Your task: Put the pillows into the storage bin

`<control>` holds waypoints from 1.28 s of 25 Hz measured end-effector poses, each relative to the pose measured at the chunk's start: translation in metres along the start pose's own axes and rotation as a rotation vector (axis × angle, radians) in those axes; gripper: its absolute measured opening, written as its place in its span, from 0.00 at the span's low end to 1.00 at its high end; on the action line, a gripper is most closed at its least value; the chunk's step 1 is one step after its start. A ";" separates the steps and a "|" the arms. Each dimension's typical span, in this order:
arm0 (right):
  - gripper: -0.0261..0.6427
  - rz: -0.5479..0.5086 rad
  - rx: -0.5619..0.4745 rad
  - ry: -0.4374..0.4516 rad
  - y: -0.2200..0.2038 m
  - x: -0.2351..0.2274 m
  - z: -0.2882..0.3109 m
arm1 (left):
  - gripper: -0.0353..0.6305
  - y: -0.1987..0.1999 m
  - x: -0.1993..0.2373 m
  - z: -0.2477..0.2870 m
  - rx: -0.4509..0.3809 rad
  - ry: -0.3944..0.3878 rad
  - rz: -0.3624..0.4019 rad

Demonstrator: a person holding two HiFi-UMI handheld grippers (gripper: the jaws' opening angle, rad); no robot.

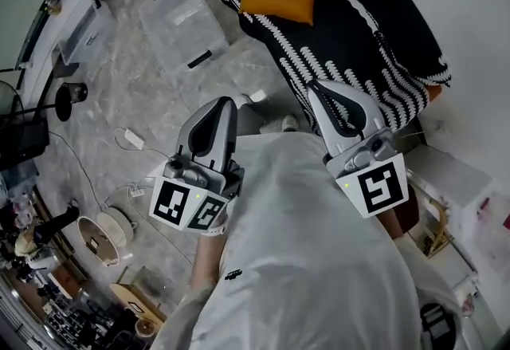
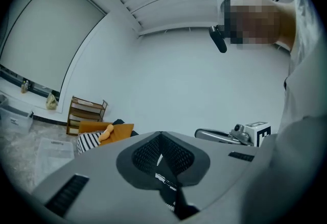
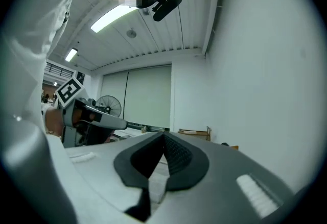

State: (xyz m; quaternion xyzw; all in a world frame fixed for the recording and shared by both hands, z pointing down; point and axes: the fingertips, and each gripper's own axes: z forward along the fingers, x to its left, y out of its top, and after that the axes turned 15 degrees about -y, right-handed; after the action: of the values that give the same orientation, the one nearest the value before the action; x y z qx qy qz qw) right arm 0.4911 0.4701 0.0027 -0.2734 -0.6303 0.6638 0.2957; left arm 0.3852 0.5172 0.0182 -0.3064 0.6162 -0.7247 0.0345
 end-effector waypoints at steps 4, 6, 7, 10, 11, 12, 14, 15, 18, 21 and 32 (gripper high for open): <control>0.06 0.036 -0.003 0.040 -0.004 -0.001 0.005 | 0.07 0.012 0.014 -0.008 -0.004 0.057 0.053; 0.06 0.017 0.000 0.015 -0.010 -0.002 0.015 | 0.07 0.015 0.026 -0.014 -0.009 0.074 0.047; 0.06 0.016 0.005 0.005 -0.012 -0.001 0.020 | 0.07 0.015 0.033 -0.016 -0.010 0.082 0.043; 0.06 0.035 0.018 -0.010 -0.016 0.002 0.042 | 0.07 0.020 0.057 -0.017 -0.019 0.089 0.026; 0.06 0.040 0.024 -0.013 -0.017 0.004 0.051 | 0.07 0.023 0.065 -0.016 -0.021 0.087 0.020; 0.06 0.041 0.032 -0.014 -0.018 0.006 0.059 | 0.07 0.026 0.073 -0.015 -0.023 0.082 0.015; 0.06 0.035 0.049 -0.013 -0.019 0.010 0.079 | 0.07 0.034 0.091 -0.012 -0.030 0.067 0.003; 0.06 0.033 0.053 -0.018 -0.019 0.011 0.091 | 0.07 0.037 0.101 -0.011 -0.032 0.060 0.000; 0.06 0.022 0.074 -0.039 -0.022 0.014 0.130 | 0.07 0.048 0.137 -0.008 -0.028 0.061 -0.009; 0.06 -0.002 0.115 -0.050 -0.025 0.018 0.182 | 0.06 0.063 0.181 -0.008 -0.016 0.083 -0.013; 0.06 -0.071 0.099 -0.124 0.015 0.035 0.326 | 0.06 0.137 0.314 -0.009 0.009 0.039 0.080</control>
State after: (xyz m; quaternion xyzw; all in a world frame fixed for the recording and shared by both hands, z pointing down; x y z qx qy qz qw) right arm 0.2273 0.2752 0.0064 -0.1944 -0.6229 0.6990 0.2926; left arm 0.0813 0.3579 0.0189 -0.2672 0.6254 -0.7313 0.0528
